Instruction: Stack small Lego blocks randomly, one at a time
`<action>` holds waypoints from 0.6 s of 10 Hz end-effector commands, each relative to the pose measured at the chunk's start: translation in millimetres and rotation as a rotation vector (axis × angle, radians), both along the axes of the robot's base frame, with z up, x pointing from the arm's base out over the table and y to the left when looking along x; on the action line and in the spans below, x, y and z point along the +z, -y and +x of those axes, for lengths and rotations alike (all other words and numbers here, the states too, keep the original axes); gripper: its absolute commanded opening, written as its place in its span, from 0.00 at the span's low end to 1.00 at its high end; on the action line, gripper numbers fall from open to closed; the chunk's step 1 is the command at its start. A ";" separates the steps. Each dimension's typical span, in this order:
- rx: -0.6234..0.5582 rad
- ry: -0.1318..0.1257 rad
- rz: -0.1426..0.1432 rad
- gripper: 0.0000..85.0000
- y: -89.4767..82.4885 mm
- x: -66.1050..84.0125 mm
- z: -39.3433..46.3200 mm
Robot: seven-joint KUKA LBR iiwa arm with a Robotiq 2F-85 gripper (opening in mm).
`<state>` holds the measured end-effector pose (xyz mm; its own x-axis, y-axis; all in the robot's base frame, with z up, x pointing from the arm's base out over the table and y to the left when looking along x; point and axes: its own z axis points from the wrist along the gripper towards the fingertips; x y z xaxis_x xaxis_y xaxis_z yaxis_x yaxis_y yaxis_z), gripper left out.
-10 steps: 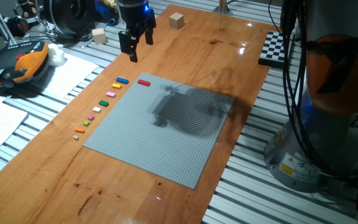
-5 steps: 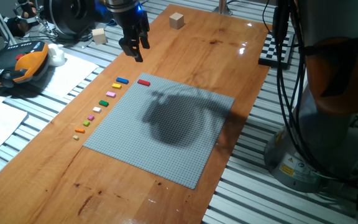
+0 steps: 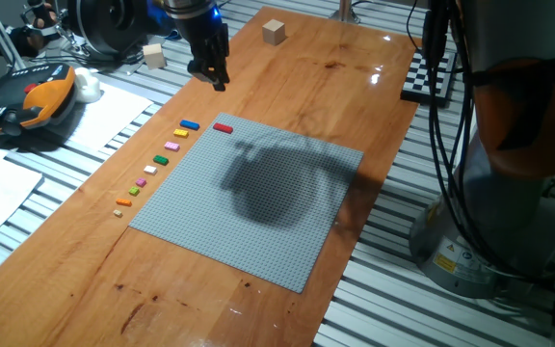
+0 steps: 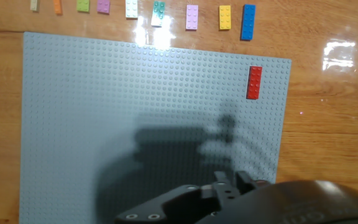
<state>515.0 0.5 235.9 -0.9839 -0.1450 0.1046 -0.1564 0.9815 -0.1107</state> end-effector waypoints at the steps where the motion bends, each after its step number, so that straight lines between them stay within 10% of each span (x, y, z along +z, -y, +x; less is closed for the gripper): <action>1: -0.002 0.002 0.001 0.00 0.0 0.0 -0.1; 6: -0.014 -0.003 -0.004 0.00 -0.2 0.2 0.3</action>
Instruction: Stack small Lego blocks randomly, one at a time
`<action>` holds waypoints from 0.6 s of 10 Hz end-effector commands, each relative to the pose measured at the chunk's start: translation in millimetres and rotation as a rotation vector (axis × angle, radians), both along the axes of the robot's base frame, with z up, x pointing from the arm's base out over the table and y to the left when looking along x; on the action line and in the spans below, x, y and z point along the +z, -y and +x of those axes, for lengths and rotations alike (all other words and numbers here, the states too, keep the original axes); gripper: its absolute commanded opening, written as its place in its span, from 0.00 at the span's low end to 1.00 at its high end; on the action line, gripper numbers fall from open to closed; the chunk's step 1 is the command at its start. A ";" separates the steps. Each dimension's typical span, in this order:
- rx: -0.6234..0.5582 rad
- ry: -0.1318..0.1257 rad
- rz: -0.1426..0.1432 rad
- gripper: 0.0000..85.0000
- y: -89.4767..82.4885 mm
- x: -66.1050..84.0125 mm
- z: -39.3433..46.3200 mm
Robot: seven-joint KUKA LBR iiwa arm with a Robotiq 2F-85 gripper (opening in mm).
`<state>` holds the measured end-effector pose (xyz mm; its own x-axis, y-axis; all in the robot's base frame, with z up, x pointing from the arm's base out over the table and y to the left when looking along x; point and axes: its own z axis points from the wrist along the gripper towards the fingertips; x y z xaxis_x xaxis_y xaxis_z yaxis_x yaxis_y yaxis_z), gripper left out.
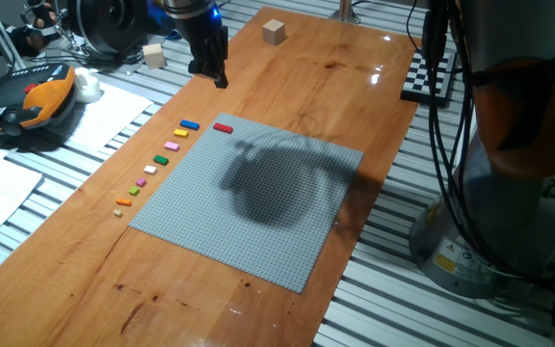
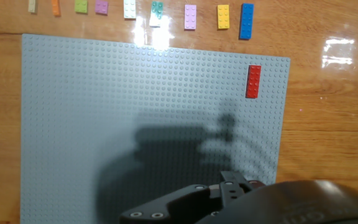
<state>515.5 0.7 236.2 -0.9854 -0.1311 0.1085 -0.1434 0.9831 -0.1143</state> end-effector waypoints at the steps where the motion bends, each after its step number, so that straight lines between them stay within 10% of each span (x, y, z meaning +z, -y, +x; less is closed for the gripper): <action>1: 0.002 0.000 0.000 0.00 0.0 0.0 -0.1; 6: 0.021 -0.004 0.002 0.00 -0.1 0.0 0.0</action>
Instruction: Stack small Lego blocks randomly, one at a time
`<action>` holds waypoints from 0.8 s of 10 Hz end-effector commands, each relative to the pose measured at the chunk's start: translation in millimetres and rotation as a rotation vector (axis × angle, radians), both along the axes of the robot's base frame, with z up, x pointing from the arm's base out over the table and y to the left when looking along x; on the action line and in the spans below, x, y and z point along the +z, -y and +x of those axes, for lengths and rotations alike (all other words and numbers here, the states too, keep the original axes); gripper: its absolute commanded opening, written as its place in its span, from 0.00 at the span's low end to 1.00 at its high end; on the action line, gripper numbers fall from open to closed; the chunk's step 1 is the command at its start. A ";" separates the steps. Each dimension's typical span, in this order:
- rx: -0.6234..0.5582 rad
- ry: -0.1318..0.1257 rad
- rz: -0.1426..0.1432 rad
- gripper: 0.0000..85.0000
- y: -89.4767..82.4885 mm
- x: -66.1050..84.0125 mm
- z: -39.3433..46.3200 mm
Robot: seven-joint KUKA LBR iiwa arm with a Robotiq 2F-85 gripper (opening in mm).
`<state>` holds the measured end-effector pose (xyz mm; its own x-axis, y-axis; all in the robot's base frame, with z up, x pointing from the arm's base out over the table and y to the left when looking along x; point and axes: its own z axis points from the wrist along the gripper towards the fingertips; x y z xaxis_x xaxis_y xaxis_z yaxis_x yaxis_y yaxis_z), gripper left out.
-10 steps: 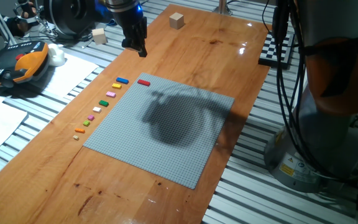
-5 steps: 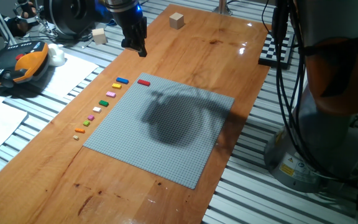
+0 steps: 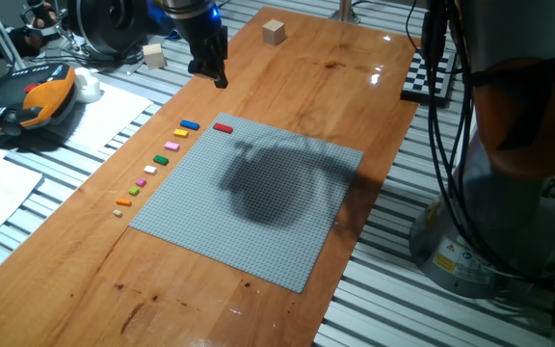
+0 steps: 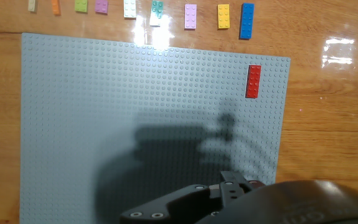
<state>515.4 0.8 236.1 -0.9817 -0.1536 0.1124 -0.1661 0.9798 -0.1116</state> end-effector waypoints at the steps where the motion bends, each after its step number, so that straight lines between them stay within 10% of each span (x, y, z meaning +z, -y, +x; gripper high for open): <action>1: 0.001 0.000 0.000 0.00 -0.1 0.1 0.0; 8: 0.016 0.020 0.006 0.00 -0.1 0.1 0.0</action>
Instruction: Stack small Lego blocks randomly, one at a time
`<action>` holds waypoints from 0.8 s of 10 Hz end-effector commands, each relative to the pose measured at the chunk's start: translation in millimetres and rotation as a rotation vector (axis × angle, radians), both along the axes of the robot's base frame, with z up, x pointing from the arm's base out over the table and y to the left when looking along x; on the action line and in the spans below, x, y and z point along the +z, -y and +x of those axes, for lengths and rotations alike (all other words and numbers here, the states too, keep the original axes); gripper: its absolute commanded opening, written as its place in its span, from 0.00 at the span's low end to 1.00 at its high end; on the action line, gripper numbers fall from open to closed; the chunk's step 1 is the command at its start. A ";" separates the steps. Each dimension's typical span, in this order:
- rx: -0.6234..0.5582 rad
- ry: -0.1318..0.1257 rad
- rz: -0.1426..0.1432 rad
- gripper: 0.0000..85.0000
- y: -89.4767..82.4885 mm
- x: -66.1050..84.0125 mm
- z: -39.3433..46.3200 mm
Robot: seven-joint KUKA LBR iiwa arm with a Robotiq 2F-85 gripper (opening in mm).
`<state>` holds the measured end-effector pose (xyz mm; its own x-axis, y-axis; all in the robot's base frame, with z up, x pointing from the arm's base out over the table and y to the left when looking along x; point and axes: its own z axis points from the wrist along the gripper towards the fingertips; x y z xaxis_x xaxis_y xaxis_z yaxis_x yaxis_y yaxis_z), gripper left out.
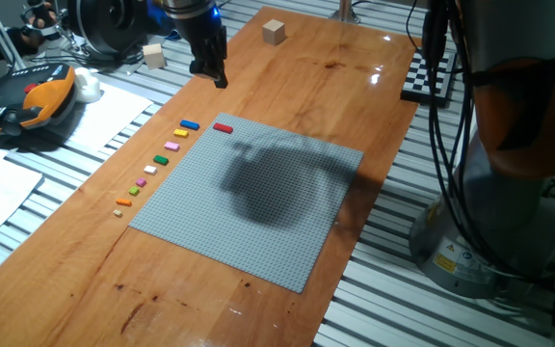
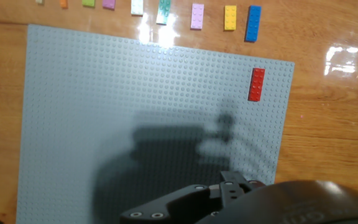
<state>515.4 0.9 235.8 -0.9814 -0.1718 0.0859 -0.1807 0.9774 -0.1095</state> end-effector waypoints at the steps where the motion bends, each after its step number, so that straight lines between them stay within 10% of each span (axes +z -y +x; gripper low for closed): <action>1: -0.003 0.019 0.007 0.00 0.1 0.3 0.0; 2: -0.008 0.050 0.028 0.00 0.1 0.3 0.0; 6: -0.072 0.014 0.062 0.00 0.1 0.3 0.0; 8: -0.121 0.072 0.070 0.00 0.1 0.3 0.0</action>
